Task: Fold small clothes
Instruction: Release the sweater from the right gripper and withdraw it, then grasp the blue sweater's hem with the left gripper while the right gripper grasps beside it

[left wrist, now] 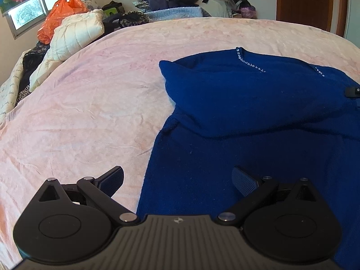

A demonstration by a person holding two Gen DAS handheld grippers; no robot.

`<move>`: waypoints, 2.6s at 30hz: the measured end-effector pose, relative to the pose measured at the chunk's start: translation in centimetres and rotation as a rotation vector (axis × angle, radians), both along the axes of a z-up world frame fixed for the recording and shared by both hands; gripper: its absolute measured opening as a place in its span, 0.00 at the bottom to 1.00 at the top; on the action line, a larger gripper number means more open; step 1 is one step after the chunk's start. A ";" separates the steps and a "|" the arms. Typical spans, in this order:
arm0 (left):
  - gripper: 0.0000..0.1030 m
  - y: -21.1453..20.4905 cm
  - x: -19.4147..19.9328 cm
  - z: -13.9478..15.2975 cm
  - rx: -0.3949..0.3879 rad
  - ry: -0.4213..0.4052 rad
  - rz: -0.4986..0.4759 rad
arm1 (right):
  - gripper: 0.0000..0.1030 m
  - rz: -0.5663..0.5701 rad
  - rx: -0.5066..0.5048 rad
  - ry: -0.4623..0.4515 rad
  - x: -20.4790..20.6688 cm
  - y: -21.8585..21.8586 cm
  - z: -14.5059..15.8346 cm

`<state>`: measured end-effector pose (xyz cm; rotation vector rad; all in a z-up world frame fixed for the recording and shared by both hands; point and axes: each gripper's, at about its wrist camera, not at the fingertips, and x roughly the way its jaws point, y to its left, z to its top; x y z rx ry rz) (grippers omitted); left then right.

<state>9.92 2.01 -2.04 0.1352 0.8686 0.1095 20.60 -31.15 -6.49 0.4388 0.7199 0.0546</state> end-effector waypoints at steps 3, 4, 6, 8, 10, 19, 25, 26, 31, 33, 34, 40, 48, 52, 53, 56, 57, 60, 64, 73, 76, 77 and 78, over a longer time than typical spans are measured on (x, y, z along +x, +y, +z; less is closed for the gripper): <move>1.00 0.3 -0.1 0.1 -0.013 -0.003 0.015 | 0.52 0.024 0.021 -0.046 -1.4 0.7 0.7; 1.00 0.4 -0.2 0.0 -0.020 0.000 0.020 | 0.55 0.044 -0.004 -0.060 -2.0 1.2 0.9; 1.00 0.3 -0.3 -0.2 -0.039 0.004 0.022 | 0.68 0.080 -0.059 -0.047 -2.2 2.0 0.7; 1.00 0.0 -0.5 -0.5 -0.043 0.018 0.007 | 0.75 0.093 -0.122 -0.003 -2.1 2.5 0.1; 1.00 -0.4 -0.8 -0.8 -0.034 0.027 -0.009 | 0.75 0.070 -0.145 -0.008 -2.8 2.5 0.0; 1.00 -0.4 -1.5 -1.4 -0.023 0.044 -0.012 | 0.84 0.061 -0.026 -0.092 -8.7 2.0 1.4; 1.00 -0.2 -2.3 -1.5 -0.023 0.051 -0.015 | 0.86 0.065 0.063 -0.108 -12.8 0.6 2.1; 1.00 -0.2 -2.5 -1.5 -0.022 0.053 -0.016 | 0.87 0.060 0.082 -0.108 -13.7 0.2 2.1; 1.00 -0.2 -3.5 -1.7 -0.013 0.056 -0.032 | 0.91 0.031 0.143 -0.081 -17.5 -0.9 1.2; 1.00 -0.2 -3.9 -1.8 -0.013 0.056 -0.041 | 0.92 0.017 0.145 -0.069 -19.0 -1.1 0.6; 1.00 -0.1 -4.1 -1.8 -0.015 0.057 -0.045 | 0.92 0.015 0.148 -0.061 -19.7 -1.2 0.3; 1.00 0.7 -5.5 -1.6 -0.032 0.058 -0.076 | 0.92 0.043 0.041 -0.051 -23.4 -1.7 0.5; 1.00 3.4 -9.2 -0.3 -0.035 0.042 -0.150 | 0.92 0.176 0.117 -0.018 -27.2 -2.5 0.4; 1.00 6.5 -10.8 0.0 -0.083 0.073 -0.173 | 0.91 0.245 0.140 0.049 -28.5 -1.4 -0.6; 1.00 7.4 -11.1 -0.1 -0.100 0.082 -0.175 | 0.90 0.265 0.134 0.060 -29.1 -1.1 -0.7; 1.00 9.9 -12.1 -0.1 -0.144 0.095 -0.199 | 0.90 0.290 0.165 0.057 -30.2 -1.1 -0.6; 1.00 10.6 -12.4 -0.1 -0.162 0.104 -0.204 | 0.89 0.294 0.188 0.058 -30.6 -1.3 -0.6; 1.00 12.8 -13.3 -0.5 -0.266 0.156 -0.223 | 0.87 0.315 0.189 0.071 -31.5 -1.3 -0.6; 0.99 14.0 -14.3 -1.3 -0.423 0.243 -0.299 | 0.81 0.377 0.193 0.102 -32.3 -0.6 -0.4; 0.99 9.6 -16.9 -1.7 -0.419 0.260 -0.492 | 0.74 0.530 0.261 0.117 -32.3 2.9 -0.6; 0.99 7.9 -17.2 -1.6 -0.435 0.267 -0.536 | 0.72 0.596 0.304 0.119 -31.4 4.7 -1.0; 0.99 7.3 -17.1 -1.7 -0.435 0.267 -0.547 | 0.72 0.618 0.309 0.114 -31.2 5.3 -1.1; 0.99 7.0 -17.1 -1.7 -0.433 0.267 -0.550 | 0.72 0.639 0.311 0.108 -30.9 5.8 -1.1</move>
